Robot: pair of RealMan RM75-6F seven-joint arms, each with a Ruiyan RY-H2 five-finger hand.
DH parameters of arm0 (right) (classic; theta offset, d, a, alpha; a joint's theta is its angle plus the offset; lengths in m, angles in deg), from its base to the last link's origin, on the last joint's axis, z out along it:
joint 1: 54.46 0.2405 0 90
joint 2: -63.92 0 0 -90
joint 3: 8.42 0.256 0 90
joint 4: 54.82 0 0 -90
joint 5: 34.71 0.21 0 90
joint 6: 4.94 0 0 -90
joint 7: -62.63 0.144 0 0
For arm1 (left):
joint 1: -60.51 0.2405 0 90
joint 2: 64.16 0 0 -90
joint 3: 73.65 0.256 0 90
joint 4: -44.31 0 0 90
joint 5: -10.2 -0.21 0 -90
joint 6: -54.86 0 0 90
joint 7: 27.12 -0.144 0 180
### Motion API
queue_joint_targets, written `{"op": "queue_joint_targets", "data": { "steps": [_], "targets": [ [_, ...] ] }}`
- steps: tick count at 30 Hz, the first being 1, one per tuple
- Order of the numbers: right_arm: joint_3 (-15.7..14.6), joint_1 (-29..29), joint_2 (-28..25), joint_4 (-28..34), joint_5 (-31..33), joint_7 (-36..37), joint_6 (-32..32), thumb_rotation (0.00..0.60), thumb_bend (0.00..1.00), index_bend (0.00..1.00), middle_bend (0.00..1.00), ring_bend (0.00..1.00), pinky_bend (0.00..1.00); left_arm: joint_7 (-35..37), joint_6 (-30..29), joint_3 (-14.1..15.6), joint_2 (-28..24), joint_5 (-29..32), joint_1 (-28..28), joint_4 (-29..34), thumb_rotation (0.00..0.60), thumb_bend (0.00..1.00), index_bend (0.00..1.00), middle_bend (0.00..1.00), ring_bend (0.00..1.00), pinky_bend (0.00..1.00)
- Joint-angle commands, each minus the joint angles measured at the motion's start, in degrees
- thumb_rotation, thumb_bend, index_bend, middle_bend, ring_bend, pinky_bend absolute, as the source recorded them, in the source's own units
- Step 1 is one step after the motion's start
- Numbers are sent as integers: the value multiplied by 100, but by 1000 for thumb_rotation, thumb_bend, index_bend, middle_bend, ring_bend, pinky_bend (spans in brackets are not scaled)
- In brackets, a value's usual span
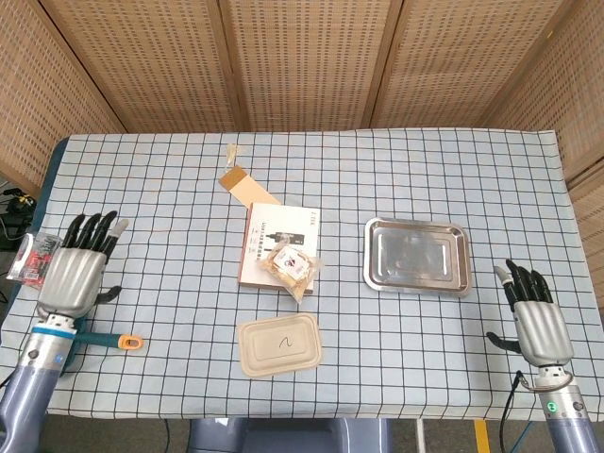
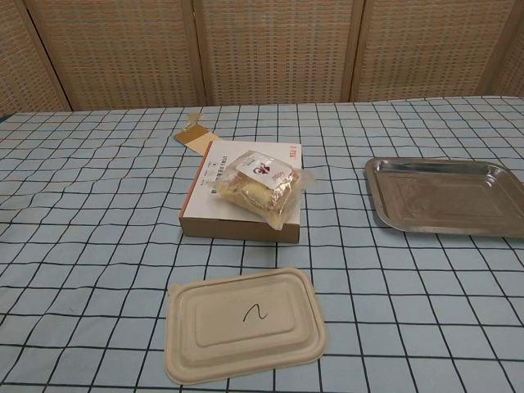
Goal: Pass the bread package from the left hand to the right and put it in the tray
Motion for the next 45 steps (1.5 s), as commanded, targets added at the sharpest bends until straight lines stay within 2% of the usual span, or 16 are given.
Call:
{"op": "queue_joint_targets", "data": {
  "steps": [1, 8, 11, 15, 21, 24, 30, 37, 45],
  "targets": [
    [14, 43, 42, 10, -25, -24, 25, 600, 95, 0, 0, 0, 0, 639, -292, 362, -187, -379, 493, -221, 600, 0, 0, 0, 0, 0],
    [177, 414, 145, 378, -107, -423, 296, 600, 95, 0, 0, 0, 0, 1153, -520, 498, 22, -638, 993, -934, 600, 0, 0, 0, 0, 0],
    [353, 829, 286, 857, -69, -801, 707, 600, 96, 0, 0, 0, 0, 1401, -513, 473, 94, -717, 1119, -1167, 600, 0, 0, 0, 0, 0],
    [557, 1259, 426, 1420, 359, -1312, 1249, 600, 97, 0, 0, 0, 0, 1662, -589, 350, 108, -827, 1202, -1336, 600, 0, 0, 0, 0, 0],
    [866, 2141, 952, 1962, 1545, -2091, 2211, 600, 98, 0, 0, 0, 0, 1835, -407, 210, 105, -759, 1260, -1481, 600, 0, 0, 0, 0, 0],
    [998, 2573, 1312, 1892, 2167, -2551, 2363, 600, 96, 0, 0, 0, 0, 1887, -310, 172, 88, -782, 1269, -1488, 600, 0, 0, 0, 0, 0],
    [1187, 3196, 1892, 1599, 3039, -3163, 2221, 600, 95, 0, 0, 0, 0, 1942, -208, 104, 87, -844, 1303, -1518, 600, 0, 0, 0, 0, 0],
    [1322, 3731, 2413, 1020, 3762, -3405, 2143, 600, 94, 0, 0, 0, 0, 1887, -83, -3, 116, -790, 1319, -1547, 600, 0, 0, 0, 0, 0],
    [1357, 4145, 2875, 224, 4192, -3368, 2221, 600, 95, 0, 0, 0, 0, 1955, 45, -88, 111, -767, 1338, -1575, 600, 0, 0, 0, 0, 0]
  ]
}}
